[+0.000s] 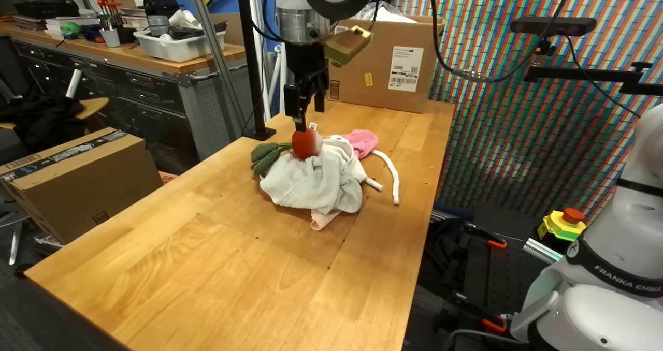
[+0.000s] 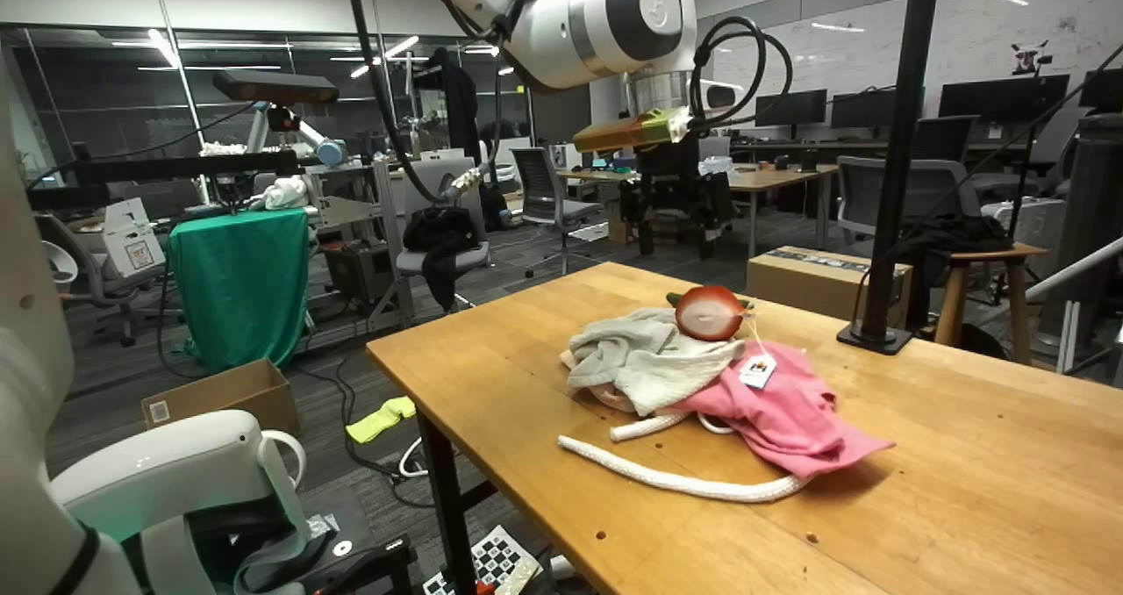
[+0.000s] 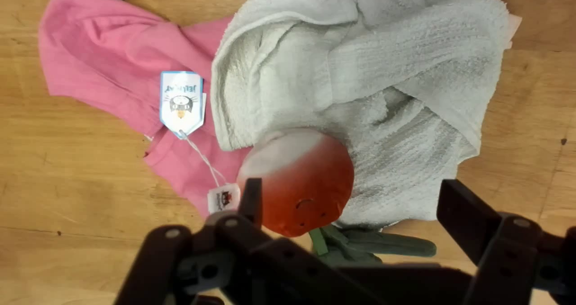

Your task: Spread the objects across on the table

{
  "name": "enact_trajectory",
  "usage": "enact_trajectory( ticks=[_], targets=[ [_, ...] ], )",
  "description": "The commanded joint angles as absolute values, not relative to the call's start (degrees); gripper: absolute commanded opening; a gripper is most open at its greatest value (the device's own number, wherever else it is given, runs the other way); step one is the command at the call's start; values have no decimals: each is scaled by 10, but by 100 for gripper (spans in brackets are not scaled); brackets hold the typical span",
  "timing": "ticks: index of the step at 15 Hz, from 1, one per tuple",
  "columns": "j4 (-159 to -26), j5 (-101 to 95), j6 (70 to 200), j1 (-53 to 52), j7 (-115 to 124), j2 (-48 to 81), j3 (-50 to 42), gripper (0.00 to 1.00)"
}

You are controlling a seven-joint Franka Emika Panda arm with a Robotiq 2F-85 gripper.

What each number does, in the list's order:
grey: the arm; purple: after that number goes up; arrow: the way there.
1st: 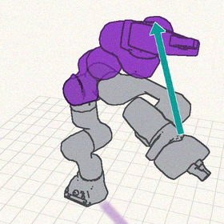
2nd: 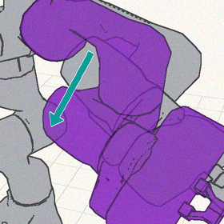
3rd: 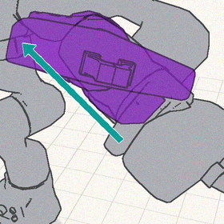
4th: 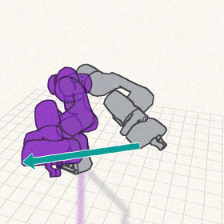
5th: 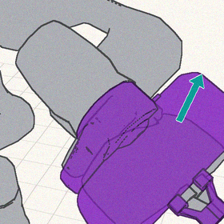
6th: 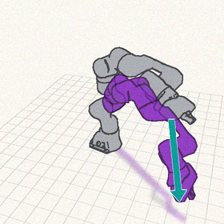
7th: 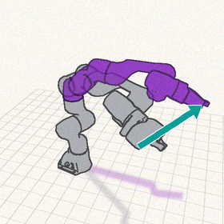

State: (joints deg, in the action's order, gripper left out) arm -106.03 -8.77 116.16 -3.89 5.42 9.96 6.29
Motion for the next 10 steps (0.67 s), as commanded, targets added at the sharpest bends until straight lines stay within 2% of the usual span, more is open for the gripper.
enact_trajectory(
  ticks=[1,10],
  targets=[
    [-1028,-84,1158,-46,57,134,51,100],
    [-1008,-83,1181,-46,52,187,43,100]
  ],
)
